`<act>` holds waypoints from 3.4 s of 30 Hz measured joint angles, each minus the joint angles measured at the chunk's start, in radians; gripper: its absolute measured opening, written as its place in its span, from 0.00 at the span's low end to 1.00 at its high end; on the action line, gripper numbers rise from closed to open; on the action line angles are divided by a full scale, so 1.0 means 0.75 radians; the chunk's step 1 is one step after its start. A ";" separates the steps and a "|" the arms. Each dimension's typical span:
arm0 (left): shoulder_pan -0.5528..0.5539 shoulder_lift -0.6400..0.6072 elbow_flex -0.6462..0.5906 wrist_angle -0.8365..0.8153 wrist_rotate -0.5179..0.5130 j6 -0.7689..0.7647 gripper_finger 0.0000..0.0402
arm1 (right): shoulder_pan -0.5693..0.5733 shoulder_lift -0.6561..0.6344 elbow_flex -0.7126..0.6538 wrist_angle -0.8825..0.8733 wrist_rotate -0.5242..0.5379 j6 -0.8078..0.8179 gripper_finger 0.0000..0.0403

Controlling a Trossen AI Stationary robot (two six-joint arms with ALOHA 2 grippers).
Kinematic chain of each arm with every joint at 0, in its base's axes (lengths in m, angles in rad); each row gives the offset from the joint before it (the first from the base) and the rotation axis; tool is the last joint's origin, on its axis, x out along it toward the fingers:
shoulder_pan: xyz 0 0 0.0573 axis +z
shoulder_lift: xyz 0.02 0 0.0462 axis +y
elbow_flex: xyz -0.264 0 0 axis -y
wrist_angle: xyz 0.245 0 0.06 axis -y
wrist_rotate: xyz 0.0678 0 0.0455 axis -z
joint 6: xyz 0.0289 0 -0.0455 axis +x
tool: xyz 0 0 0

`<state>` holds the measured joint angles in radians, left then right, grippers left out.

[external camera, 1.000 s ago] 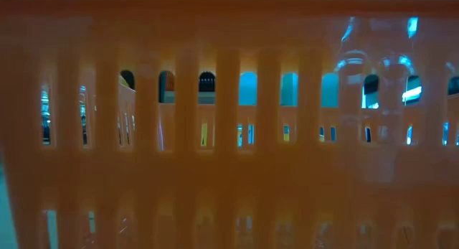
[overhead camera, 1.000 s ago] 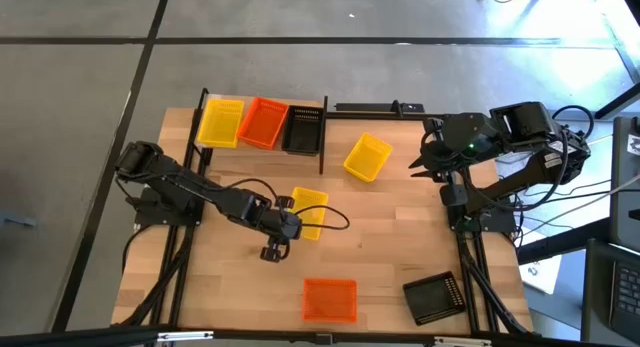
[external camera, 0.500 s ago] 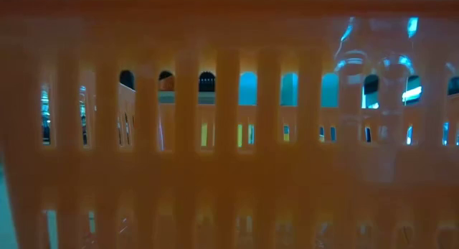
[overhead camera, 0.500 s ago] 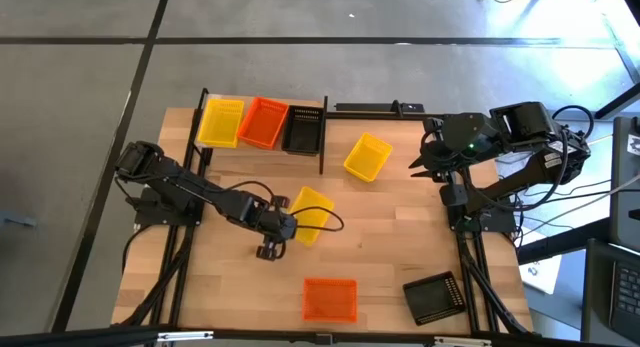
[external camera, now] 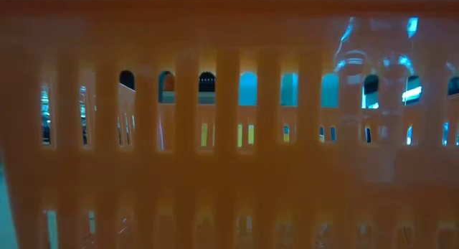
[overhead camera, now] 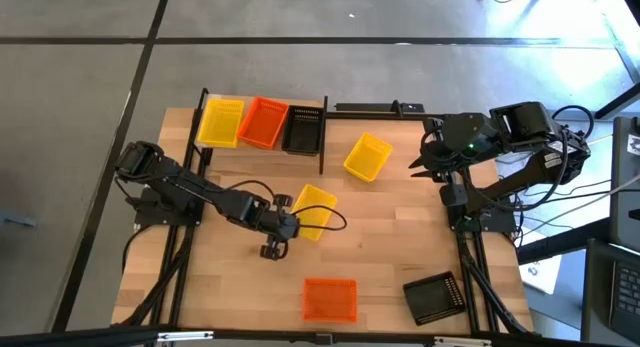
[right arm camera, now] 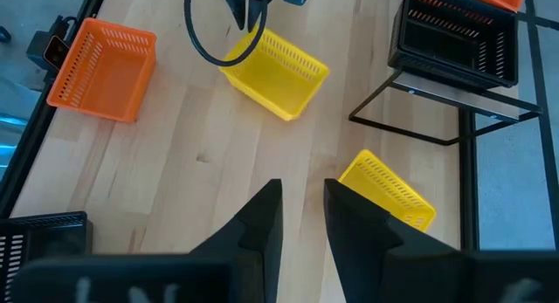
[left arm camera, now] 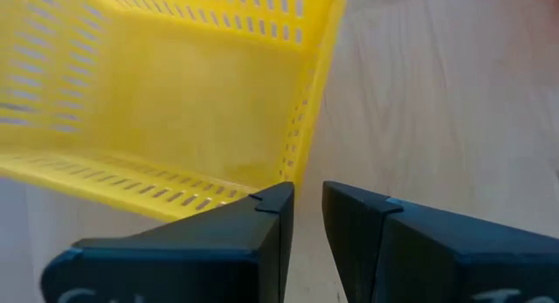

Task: Stack baskets on shelf by color
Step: Stack the bottom yellow basket on top of the yellow basket on the shelf

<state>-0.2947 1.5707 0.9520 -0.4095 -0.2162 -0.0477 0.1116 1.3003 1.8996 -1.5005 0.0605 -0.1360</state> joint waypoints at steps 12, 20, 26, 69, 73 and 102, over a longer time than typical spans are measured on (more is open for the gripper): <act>0.062 0.000 0.055 -0.005 0.024 0.070 0.14 | 0.000 0.001 0.000 0.000 0.000 0.001 0.21; 0.103 0.000 0.055 -0.005 0.106 0.078 0.14 | 0.000 0.001 0.000 0.000 0.000 0.001 0.21; 0.102 0.000 0.031 0.000 0.147 0.079 0.14 | 0.000 0.001 0.000 0.000 -0.001 0.001 0.21; 0.133 0.086 0.030 0.029 0.127 0.072 0.14 | 0.000 0.001 0.000 0.001 -0.001 0.035 0.21; 0.133 0.091 0.030 0.034 0.127 0.074 0.14 | 0.000 0.001 0.000 0.001 -0.001 0.034 0.21; 0.131 0.147 0.929 -0.665 0.090 0.128 0.00 | 0.000 0.001 0.000 0.000 -0.001 0.031 0.21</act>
<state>-0.1967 1.6810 1.6488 -0.9081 -0.1489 0.0482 0.1116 1.3006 1.8996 -1.5005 0.0598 -0.1127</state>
